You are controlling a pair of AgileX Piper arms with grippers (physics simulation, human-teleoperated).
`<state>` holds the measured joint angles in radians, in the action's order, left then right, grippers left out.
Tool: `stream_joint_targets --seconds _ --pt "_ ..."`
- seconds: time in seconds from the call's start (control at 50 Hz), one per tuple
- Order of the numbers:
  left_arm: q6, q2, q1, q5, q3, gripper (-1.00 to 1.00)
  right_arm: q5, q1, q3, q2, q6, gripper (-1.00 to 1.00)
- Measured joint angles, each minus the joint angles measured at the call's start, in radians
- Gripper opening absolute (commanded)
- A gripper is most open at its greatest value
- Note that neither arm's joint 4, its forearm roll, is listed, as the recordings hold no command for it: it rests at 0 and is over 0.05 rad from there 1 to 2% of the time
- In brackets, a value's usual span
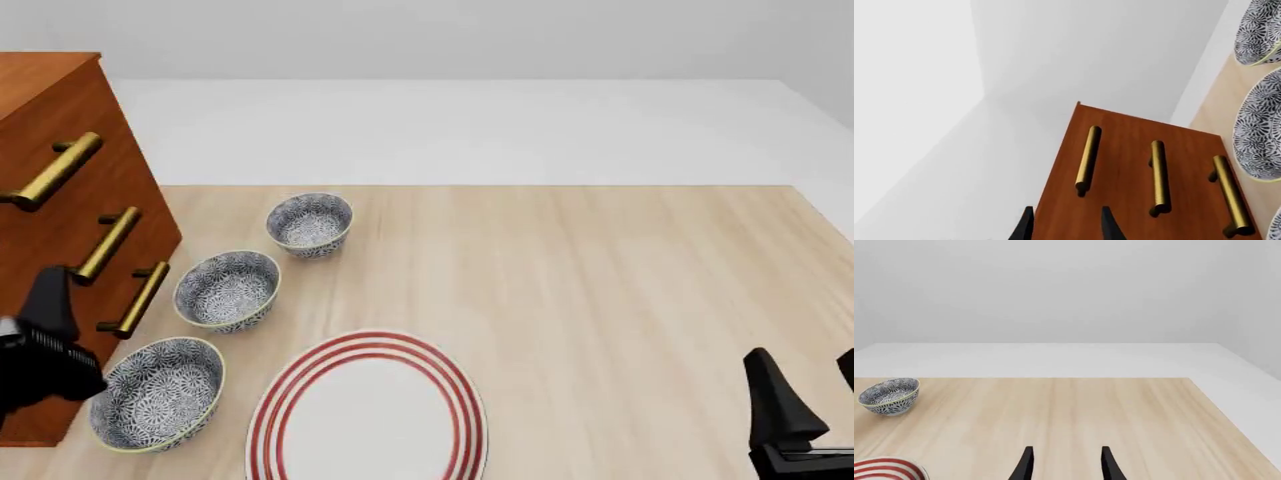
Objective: Open the top drawer of the cabinet.
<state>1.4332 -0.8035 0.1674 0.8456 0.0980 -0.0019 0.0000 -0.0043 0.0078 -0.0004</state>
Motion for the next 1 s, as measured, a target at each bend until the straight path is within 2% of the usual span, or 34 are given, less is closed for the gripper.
stream_joint_targets --seconds 1.0 --pt "0.052 -0.288 0.016 0.080 0.151 1.00 0.000 0.000 0.000 0.000 0.000 1.00"
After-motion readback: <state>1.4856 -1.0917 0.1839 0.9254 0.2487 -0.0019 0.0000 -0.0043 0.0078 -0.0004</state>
